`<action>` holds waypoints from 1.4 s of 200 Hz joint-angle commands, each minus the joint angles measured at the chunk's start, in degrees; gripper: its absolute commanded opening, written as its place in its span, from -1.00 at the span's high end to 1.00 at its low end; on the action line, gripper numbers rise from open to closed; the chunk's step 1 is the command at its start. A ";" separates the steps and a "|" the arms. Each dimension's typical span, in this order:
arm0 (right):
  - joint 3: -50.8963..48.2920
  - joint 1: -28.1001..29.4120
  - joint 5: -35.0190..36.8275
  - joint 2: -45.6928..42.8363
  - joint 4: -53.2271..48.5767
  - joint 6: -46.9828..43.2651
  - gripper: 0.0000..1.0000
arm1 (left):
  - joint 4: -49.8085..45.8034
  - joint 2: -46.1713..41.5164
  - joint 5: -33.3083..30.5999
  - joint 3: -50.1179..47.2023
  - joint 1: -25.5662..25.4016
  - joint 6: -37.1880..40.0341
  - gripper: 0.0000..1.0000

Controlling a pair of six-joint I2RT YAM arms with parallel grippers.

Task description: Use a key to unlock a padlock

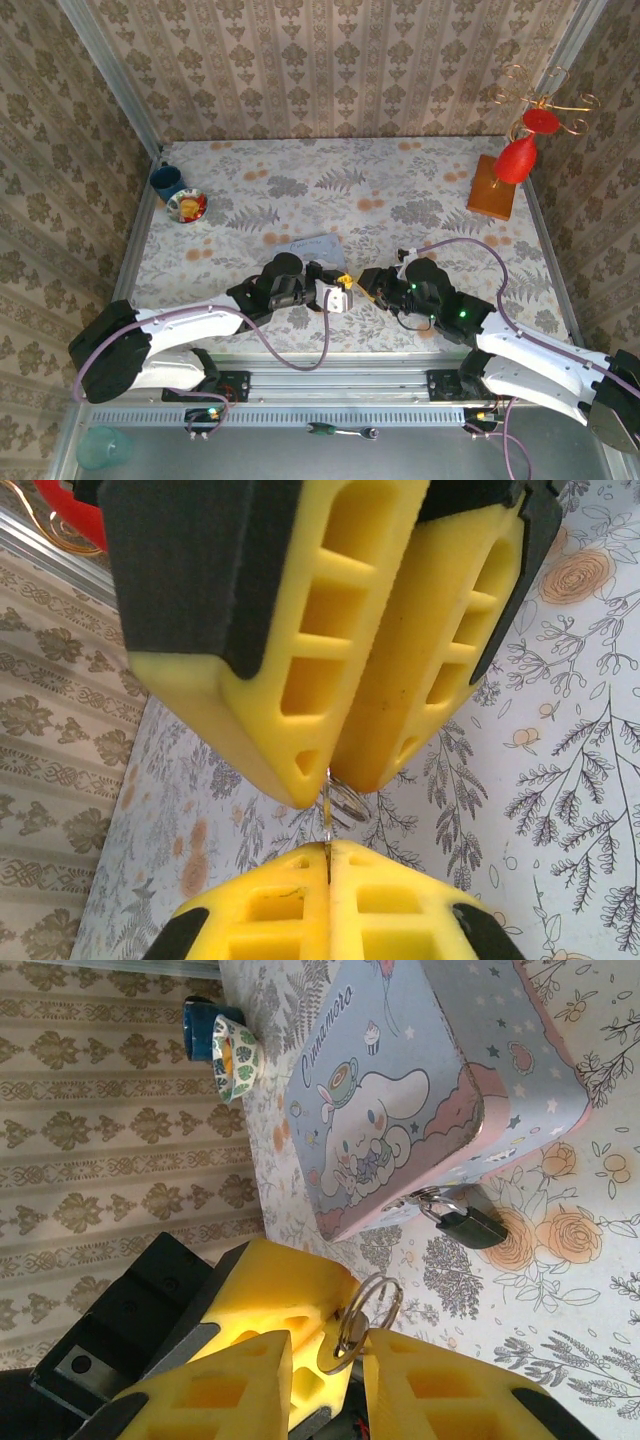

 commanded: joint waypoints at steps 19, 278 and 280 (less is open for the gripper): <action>0.94 -0.42 -0.18 1.37 3.70 0.52 0.55 | 0.13 -1.43 2.65 -1.17 -0.72 -1.25 1.00; -8.90 1.77 18.80 0.87 34.47 -18.92 1.00 | 8.79 -6.53 8.17 4.10 17.79 -100.38 0.34; -8.87 1.91 18.98 0.90 34.63 -19.08 1.00 | 9.21 -6.22 8.03 4.10 17.50 -101.01 0.34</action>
